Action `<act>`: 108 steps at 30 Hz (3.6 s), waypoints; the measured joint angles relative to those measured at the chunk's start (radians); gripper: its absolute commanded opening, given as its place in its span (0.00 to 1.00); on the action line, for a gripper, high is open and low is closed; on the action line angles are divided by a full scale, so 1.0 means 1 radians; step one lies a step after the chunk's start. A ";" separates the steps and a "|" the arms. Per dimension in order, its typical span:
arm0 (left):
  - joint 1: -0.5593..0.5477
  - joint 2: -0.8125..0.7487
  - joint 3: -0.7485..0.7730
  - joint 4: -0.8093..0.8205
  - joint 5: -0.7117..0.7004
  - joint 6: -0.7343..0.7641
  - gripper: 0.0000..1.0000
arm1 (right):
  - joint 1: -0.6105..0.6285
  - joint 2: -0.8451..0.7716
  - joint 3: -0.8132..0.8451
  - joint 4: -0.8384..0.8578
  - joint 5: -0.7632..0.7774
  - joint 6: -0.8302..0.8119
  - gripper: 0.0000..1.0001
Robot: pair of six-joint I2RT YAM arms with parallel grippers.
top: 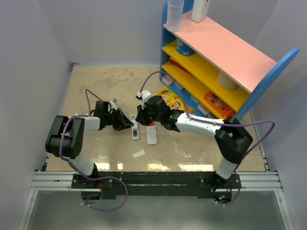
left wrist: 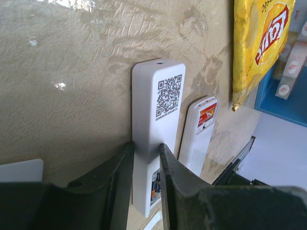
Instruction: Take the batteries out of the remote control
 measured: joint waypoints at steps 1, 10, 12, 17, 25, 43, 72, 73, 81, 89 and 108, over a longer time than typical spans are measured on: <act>0.000 0.000 0.000 0.000 0.000 0.000 0.31 | -0.006 -0.008 -0.019 0.019 -0.007 0.011 0.00; 0.000 -0.005 -0.010 0.011 -0.002 0.000 0.30 | -0.045 -0.044 -0.143 0.151 -0.060 0.081 0.00; 0.000 -0.006 -0.011 0.013 -0.002 0.000 0.30 | -0.050 -0.050 -0.159 0.168 -0.066 0.090 0.00; 0.000 -0.008 -0.016 0.021 -0.003 -0.001 0.30 | -0.056 -0.053 -0.165 0.174 -0.085 0.095 0.00; 0.000 -0.008 -0.016 0.022 -0.002 -0.001 0.29 | -0.151 -0.056 -0.262 0.294 -0.270 0.133 0.00; 0.000 -0.008 -0.024 0.035 -0.002 -0.015 0.29 | -0.272 0.011 -0.311 0.473 -0.515 0.195 0.00; 0.000 -0.008 -0.024 0.033 -0.003 -0.017 0.29 | -0.233 0.035 -0.244 0.394 -0.490 0.179 0.00; 0.000 -0.010 -0.024 0.032 -0.004 -0.017 0.29 | -0.232 0.026 -0.237 0.366 -0.484 0.174 0.00; -0.003 -0.018 -0.023 0.021 -0.015 -0.017 0.29 | -0.230 -0.069 -0.182 0.159 -0.397 0.122 0.00; -0.010 -0.051 -0.006 -0.061 -0.063 0.005 0.36 | -0.235 -0.103 -0.121 0.010 -0.309 0.064 0.00; -0.014 -0.139 -0.022 -0.160 -0.116 0.036 0.39 | -0.103 -0.105 0.018 -0.139 -0.121 0.009 0.00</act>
